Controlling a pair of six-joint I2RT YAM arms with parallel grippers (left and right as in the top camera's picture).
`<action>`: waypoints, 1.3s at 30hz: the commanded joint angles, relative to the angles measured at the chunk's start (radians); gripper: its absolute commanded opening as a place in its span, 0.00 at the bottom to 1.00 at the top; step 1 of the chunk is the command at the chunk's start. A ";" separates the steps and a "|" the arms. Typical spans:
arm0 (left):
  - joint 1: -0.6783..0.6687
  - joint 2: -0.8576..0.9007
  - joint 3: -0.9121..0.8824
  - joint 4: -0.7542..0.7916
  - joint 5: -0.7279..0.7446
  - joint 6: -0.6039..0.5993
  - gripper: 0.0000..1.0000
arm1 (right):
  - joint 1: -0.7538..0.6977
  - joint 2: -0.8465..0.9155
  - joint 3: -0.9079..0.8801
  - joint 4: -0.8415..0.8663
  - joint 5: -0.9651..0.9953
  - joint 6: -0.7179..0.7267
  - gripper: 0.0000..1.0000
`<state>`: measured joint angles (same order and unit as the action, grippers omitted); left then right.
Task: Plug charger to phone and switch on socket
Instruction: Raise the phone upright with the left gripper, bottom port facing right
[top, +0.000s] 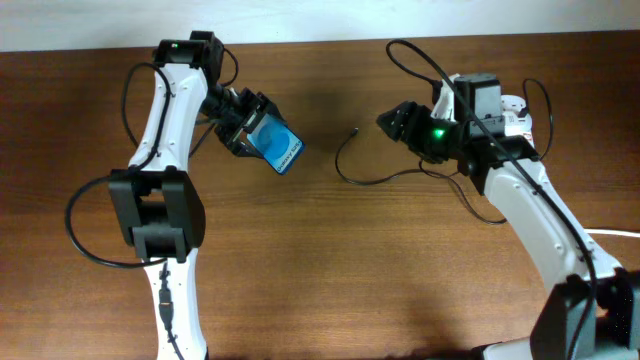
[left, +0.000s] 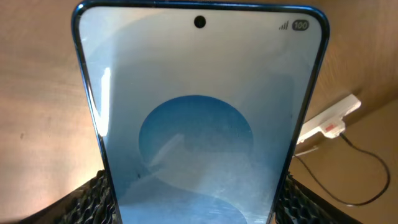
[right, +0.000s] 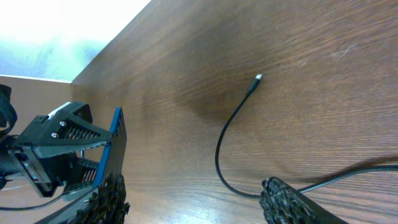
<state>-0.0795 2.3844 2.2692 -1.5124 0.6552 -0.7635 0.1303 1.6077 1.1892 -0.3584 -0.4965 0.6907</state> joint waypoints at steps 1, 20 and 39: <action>0.025 -0.004 0.024 -0.074 0.053 -0.302 0.00 | 0.045 0.018 0.029 0.036 -0.055 0.025 0.72; 0.024 -0.004 0.024 -0.079 0.648 -0.259 0.00 | 0.085 0.018 0.028 -0.080 0.064 -0.002 0.72; -0.008 -0.004 0.024 -0.075 -0.050 -0.509 0.00 | 0.202 0.019 0.028 0.011 0.003 -0.002 0.73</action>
<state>-0.0666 2.3844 2.2696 -1.5848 0.6548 -1.2270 0.2821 1.6264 1.2026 -0.3717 -0.4789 0.6991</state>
